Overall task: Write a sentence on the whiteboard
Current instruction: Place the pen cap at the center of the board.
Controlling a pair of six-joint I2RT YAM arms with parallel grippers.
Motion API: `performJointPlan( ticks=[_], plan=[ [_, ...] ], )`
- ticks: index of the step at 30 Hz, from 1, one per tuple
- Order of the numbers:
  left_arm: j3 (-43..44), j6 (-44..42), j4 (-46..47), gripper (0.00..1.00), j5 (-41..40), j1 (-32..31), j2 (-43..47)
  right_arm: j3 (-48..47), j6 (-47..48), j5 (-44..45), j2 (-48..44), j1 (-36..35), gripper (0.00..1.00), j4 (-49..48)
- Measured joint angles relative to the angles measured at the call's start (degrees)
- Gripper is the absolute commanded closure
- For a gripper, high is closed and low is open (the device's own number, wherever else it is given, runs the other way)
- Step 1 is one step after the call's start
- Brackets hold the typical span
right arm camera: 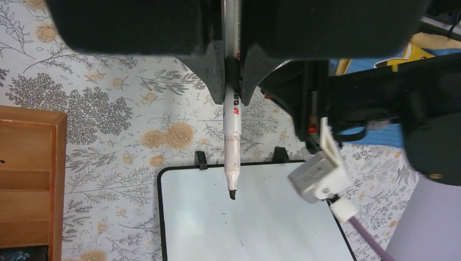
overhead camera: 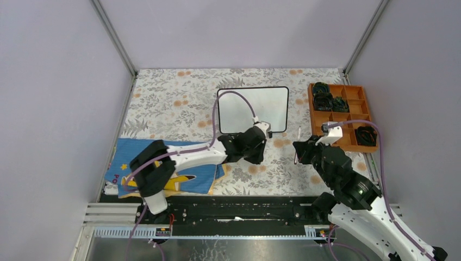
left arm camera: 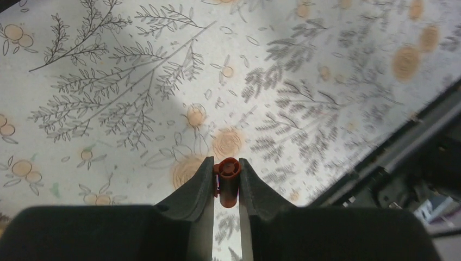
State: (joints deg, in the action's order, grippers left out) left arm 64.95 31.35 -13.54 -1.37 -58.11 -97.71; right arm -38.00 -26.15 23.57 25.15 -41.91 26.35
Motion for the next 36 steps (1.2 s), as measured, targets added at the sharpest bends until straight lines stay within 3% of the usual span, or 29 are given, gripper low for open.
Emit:
performJointPlan(
  ticks=[11, 22, 36],
  plan=[
    [4.7, 0.6, -0.6, 1.00, -4.3, -1.3, -12.7, 0.0, 0.4, 0.0, -1.7, 0.0, 1.00, 2.1],
    [6.6, 0.7, -0.6, 0.76, -5.3, -1.7, -14.7, 0.0, 0.6, 0.0, -1.7, 0.0, 1.00, 2.2],
    [6.6, 0.7, -0.5, 0.66, -5.6, -1.9, -14.7, 0.0, 0.6, 0.0, -1.8, 0.0, 1.00, 2.3]
  ],
)
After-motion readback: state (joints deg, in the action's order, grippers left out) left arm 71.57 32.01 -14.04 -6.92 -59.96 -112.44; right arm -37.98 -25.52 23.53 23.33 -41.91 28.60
